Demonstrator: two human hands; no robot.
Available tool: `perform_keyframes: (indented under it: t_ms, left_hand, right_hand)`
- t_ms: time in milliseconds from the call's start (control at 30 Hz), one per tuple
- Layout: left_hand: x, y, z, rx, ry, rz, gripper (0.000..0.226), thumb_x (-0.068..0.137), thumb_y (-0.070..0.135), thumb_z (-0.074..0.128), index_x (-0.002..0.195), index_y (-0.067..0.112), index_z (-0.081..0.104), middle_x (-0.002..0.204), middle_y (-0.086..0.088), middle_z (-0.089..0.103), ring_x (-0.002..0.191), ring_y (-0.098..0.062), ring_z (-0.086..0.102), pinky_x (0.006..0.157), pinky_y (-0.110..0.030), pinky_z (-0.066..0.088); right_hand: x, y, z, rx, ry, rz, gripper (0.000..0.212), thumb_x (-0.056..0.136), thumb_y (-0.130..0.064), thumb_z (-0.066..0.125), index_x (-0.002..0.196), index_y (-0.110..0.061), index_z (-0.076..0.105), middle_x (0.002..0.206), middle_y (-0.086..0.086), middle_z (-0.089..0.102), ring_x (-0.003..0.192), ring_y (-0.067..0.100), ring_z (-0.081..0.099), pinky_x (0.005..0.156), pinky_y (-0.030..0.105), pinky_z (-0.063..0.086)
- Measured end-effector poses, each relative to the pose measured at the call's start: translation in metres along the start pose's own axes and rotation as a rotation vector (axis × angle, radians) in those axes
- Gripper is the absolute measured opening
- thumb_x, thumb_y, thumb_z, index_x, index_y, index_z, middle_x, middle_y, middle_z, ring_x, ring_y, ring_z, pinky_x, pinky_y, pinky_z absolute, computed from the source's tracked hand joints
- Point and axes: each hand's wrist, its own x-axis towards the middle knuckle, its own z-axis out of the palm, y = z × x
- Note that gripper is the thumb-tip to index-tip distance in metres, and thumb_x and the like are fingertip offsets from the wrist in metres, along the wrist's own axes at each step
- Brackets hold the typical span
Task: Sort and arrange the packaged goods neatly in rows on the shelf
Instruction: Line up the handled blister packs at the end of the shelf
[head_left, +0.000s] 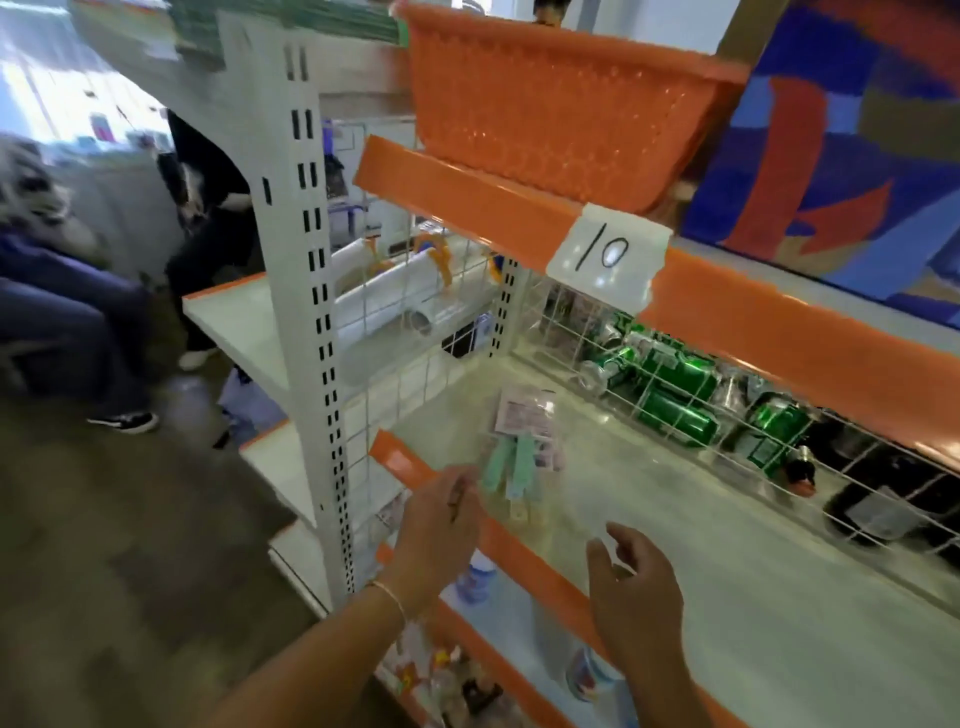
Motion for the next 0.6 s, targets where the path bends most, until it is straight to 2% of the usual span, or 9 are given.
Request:
perform_keyframes:
  t_ms: [167, 233, 300, 367, 400, 467, 500, 600]
  left_hand:
    - [0.037, 0.017, -0.007, -0.093, -0.042, -0.100, 0.024, 0.098, 0.015, 0.050, 0.095, 0.039, 0.051, 0.094, 0.016, 0.057, 0.078, 0.013, 0.056, 0.066, -0.005, 0.043]
    - [0.053, 0.021, -0.002, -0.159, -0.099, -0.179, 0.022, 0.099, 0.015, 0.050, 0.095, 0.037, 0.048, 0.097, 0.016, 0.054, 0.077, 0.014, 0.055, 0.063, -0.003, 0.044]
    - [0.069, 0.023, 0.004, -0.211, -0.135, -0.242, 0.018, 0.099, 0.012, 0.049, 0.097, 0.030, 0.050, 0.091, 0.018, 0.051, 0.068, 0.016, 0.057, 0.057, -0.002, 0.043]
    - [0.085, 0.024, 0.011, -0.261, -0.134, -0.276, 0.015, 0.098, 0.006, 0.050, 0.108, 0.016, 0.053, 0.091, 0.012, 0.053, 0.067, 0.009, 0.059, 0.052, -0.006, 0.043]
    - [0.094, 0.022, 0.013, -0.286, -0.122, -0.320, 0.022, 0.097, 0.005, 0.050, 0.118, 0.011, 0.050, 0.096, 0.008, 0.055, 0.072, 0.003, 0.059, 0.052, -0.008, 0.044]
    - [0.110, 0.020, 0.016, -0.327, -0.135, -0.394, 0.036, 0.097, 0.010, 0.053, 0.132, 0.010, 0.045, 0.114, -0.001, 0.055, 0.085, -0.007, 0.058, 0.058, -0.015, 0.049]
    - [0.117, 0.018, 0.018, -0.321, -0.161, -0.412, 0.037, 0.096, 0.014, 0.054, 0.132, 0.013, 0.045, 0.119, -0.001, 0.054, 0.089, -0.009, 0.058, 0.064, -0.019, 0.051]
    - [0.136, 0.011, 0.020, -0.190, -0.200, -0.421, 0.023, 0.093, 0.016, 0.054, 0.114, 0.024, 0.048, 0.099, 0.009, 0.059, 0.083, -0.005, 0.058, 0.067, -0.022, 0.050]
  right_hand:
    - [0.031, -0.012, 0.015, 0.060, -0.052, -0.054, 0.034, 0.092, -0.032, 0.062, 0.123, -0.020, 0.061, 0.124, 0.002, 0.062, 0.093, 0.011, 0.055, 0.086, 0.025, 0.044]
    - [0.045, -0.018, 0.019, 0.044, -0.078, -0.070, 0.036, 0.092, -0.033, 0.061, 0.126, -0.019, 0.059, 0.126, 0.002, 0.062, 0.098, 0.012, 0.057, 0.087, 0.025, 0.043]
    - [0.057, -0.024, 0.021, 0.055, -0.104, -0.065, 0.039, 0.093, -0.033, 0.061, 0.129, -0.018, 0.057, 0.129, 0.002, 0.061, 0.107, 0.015, 0.059, 0.088, 0.025, 0.043]
    - [0.068, -0.032, 0.026, 0.074, -0.137, -0.061, 0.043, 0.093, -0.035, 0.060, 0.132, -0.018, 0.053, 0.133, 0.001, 0.057, 0.113, 0.016, 0.058, 0.087, 0.024, 0.043]
    - [0.072, -0.035, 0.030, 0.082, -0.160, -0.061, 0.047, 0.093, -0.037, 0.060, 0.134, -0.018, 0.051, 0.136, 0.000, 0.055, 0.115, 0.016, 0.056, 0.087, 0.025, 0.043]
    - [0.081, -0.040, 0.039, 0.086, -0.198, -0.060, 0.056, 0.092, -0.043, 0.060, 0.139, -0.018, 0.046, 0.140, 0.002, 0.050, 0.117, 0.016, 0.054, 0.088, 0.027, 0.044]
    - [0.085, -0.043, 0.043, 0.082, -0.202, -0.055, 0.058, 0.091, -0.045, 0.059, 0.140, -0.018, 0.044, 0.141, 0.003, 0.049, 0.117, 0.017, 0.052, 0.088, 0.028, 0.045]
    - [0.094, -0.053, 0.056, 0.072, -0.178, -0.021, 0.059, 0.090, -0.041, 0.061, 0.141, -0.018, 0.043, 0.141, 0.007, 0.048, 0.118, 0.019, 0.051, 0.093, 0.035, 0.048]
